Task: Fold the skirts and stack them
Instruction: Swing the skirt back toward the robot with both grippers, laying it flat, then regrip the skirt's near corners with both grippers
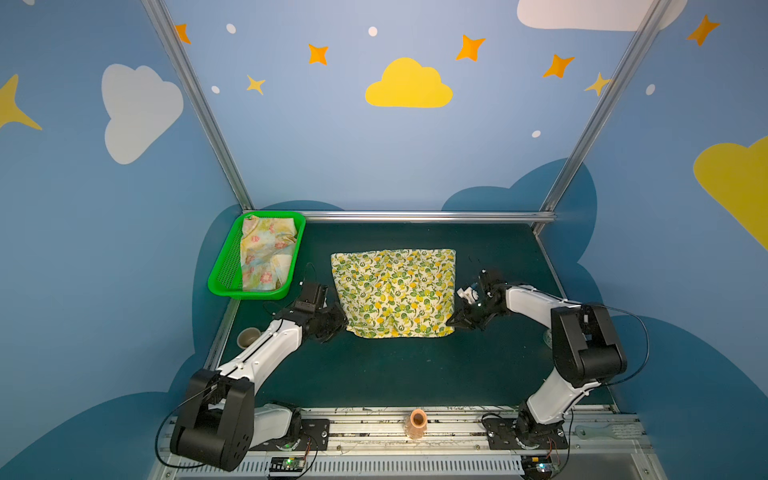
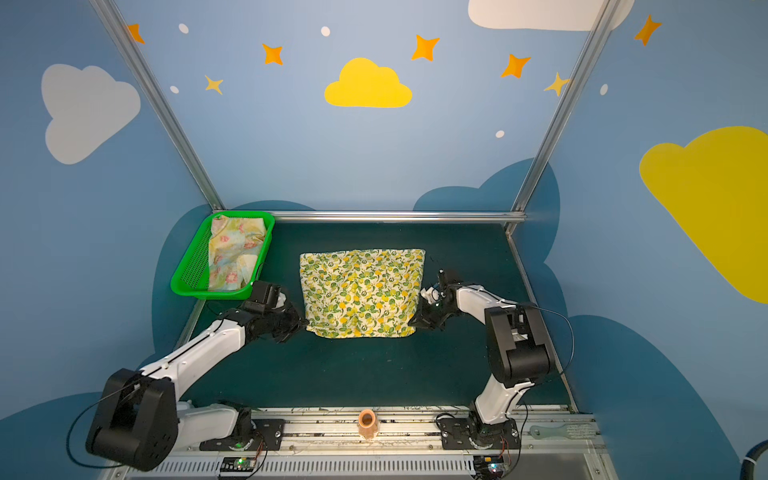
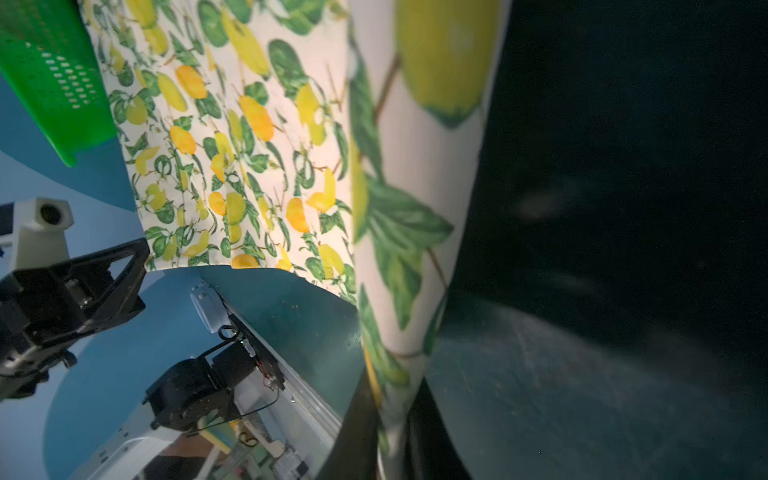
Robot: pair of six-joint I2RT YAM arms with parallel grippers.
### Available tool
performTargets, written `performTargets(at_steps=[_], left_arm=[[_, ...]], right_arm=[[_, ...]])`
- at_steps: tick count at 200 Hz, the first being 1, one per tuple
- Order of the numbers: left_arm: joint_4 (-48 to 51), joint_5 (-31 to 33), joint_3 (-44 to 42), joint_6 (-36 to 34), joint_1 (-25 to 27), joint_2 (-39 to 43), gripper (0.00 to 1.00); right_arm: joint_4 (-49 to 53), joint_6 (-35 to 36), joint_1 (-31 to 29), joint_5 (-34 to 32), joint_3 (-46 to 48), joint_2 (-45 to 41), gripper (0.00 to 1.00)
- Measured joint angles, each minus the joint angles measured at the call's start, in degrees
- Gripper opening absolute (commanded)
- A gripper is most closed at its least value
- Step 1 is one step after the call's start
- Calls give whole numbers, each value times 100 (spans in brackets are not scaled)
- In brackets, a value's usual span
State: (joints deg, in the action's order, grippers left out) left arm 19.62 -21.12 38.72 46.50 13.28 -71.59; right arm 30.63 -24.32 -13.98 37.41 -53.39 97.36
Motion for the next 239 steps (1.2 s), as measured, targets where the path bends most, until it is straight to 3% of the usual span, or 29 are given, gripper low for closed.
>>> performTargets(at_steps=[3, 8, 44, 77, 104, 140, 199, 239], left_arm=[[20, 7, -15, 9, 0, 31, 48], [79, 28, -44, -20, 0, 79, 53], [789, 153, -81, -131, 2, 385, 64], [1147, 214, 234, -271, 2, 474, 56], [1036, 157, 542, -385, 52, 79, 45], [763, 68, 708, -538, 197, -813, 36], [492, -63, 1097, -756, 304, -2155, 31], [428, -216, 1320, -813, 369, -2487, 32]], right_arm=[[11, 15, -4, -11, 35, -20, 37], [42, 15, -7, -37, 90, -61, 39], [367, 20, -42, -376, 179, -573, 43], [739, 26, -310, -800, 2, -1093, 37], [734, -17, -634, -946, -201, -1104, 0], [459, -221, -728, -1078, -201, -669, 0], [22, -514, -573, -1329, -468, 426, 0], [-61, -595, -85, -1290, -680, 728, 0]])
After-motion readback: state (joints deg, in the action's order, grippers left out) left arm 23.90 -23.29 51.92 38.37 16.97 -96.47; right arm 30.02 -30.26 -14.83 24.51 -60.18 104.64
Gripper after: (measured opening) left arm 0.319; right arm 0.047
